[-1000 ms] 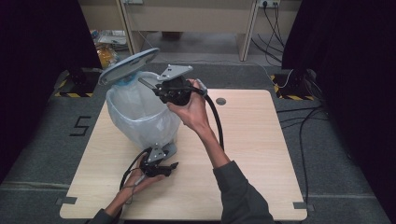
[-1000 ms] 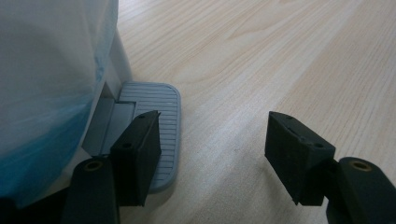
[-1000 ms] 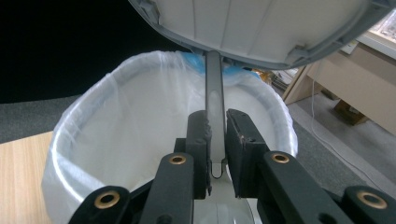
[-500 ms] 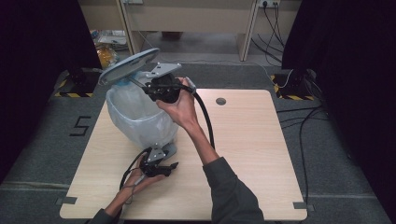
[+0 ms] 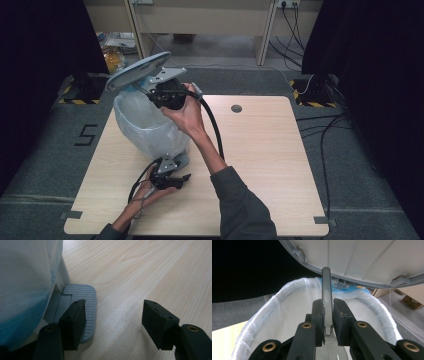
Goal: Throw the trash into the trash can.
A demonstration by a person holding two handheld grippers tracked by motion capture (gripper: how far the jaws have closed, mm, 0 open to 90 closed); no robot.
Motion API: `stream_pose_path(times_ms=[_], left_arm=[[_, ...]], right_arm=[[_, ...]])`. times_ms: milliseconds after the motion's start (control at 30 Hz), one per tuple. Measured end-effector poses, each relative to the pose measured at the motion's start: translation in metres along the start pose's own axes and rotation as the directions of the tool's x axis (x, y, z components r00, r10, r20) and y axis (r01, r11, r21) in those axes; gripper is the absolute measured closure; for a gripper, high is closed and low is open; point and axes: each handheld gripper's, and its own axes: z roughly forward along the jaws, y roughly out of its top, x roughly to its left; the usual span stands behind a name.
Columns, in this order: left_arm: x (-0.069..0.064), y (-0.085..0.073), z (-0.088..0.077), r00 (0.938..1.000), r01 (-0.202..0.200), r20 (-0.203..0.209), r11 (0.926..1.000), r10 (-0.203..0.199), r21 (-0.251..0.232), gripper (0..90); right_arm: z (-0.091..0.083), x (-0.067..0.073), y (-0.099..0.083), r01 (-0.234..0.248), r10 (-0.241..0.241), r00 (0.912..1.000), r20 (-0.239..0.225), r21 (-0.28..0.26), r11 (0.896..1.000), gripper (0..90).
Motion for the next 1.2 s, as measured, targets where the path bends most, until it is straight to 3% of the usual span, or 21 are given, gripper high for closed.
stream_pose_path(times_ms=[233, 633, 1200], left_arm=[[0.000, 0.000, 0.000, 1.0000, -0.001, 0.001, 1.0000, 0.001, 0.000, 35.7], [0.000, 0.000, 0.000, 1.0000, 0.002, 0.005, 1.0000, -0.002, 0.000, 35.8], [0.000, 0.000, 0.000, 0.9999, 0.013, 0.009, 0.9999, -0.013, -0.002, 35.9]], right_arm=[[0.003, 0.000, -0.002, -0.020, 0.020, 0.9998, 0.002, 0.001, 1.000, 71.7], [-0.012, -0.005, -0.006, -0.022, 0.022, 0.9995, 0.022, -0.008, 1.000, 64.0], [-0.049, -0.021, -0.022, -0.087, 0.090, 0.9937, 0.068, -0.044, 0.995, 47.1]])
